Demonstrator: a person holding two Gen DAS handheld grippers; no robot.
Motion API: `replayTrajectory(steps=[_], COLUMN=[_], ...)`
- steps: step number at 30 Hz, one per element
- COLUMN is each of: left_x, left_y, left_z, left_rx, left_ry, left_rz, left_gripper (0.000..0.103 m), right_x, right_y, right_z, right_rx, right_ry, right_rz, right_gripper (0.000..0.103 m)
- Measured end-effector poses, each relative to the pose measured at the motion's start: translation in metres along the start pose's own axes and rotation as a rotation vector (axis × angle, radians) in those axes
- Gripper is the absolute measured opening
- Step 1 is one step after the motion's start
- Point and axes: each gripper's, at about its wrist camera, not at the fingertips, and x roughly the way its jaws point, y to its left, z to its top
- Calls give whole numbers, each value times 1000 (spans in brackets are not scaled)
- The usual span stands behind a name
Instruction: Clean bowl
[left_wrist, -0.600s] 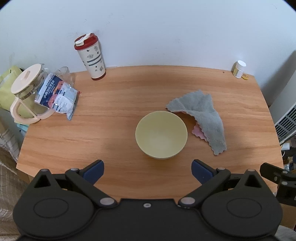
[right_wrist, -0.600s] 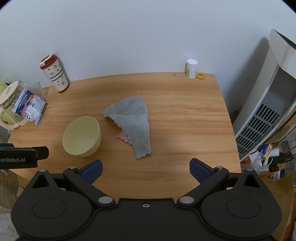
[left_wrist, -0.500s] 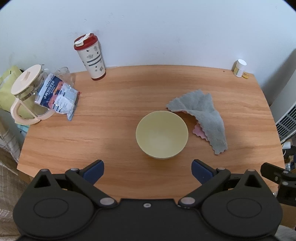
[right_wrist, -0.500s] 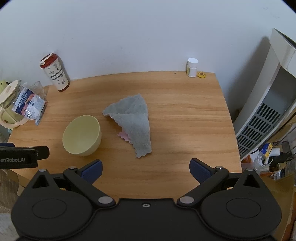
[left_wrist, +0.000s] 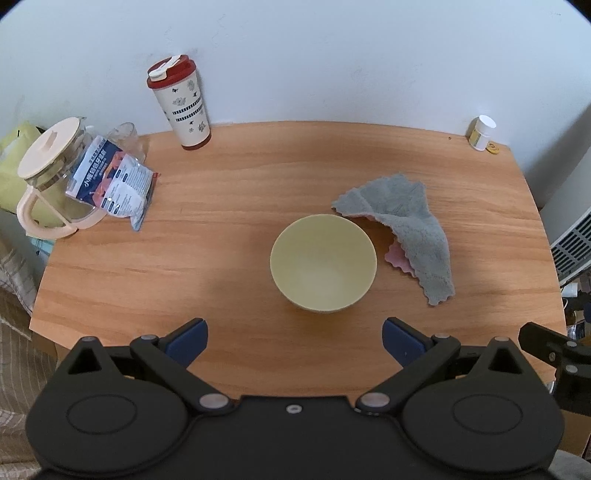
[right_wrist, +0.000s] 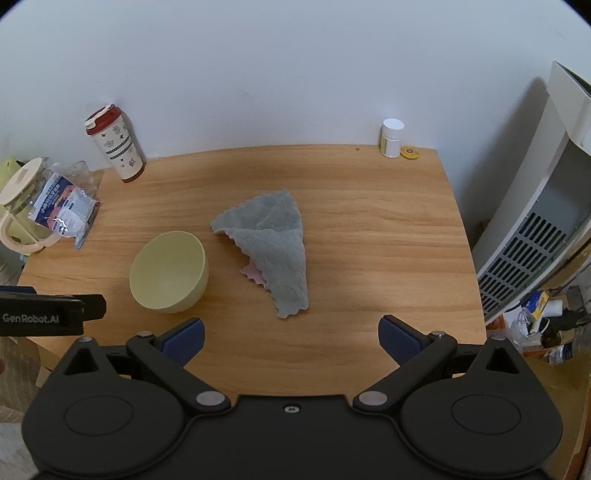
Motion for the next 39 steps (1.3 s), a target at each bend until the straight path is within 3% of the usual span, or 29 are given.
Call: replayTrajectory(steps=[39], left_x=[2], left_y=[-5], left_z=[-3], left_rx=[-6], left_ry=[37], left_rz=[-23], left_gripper=[103], right_x=[11], right_y=[-4], right_z=[0], right_rx=[-39], right_ry=[52], right_rz=[49], right_gripper=[102])
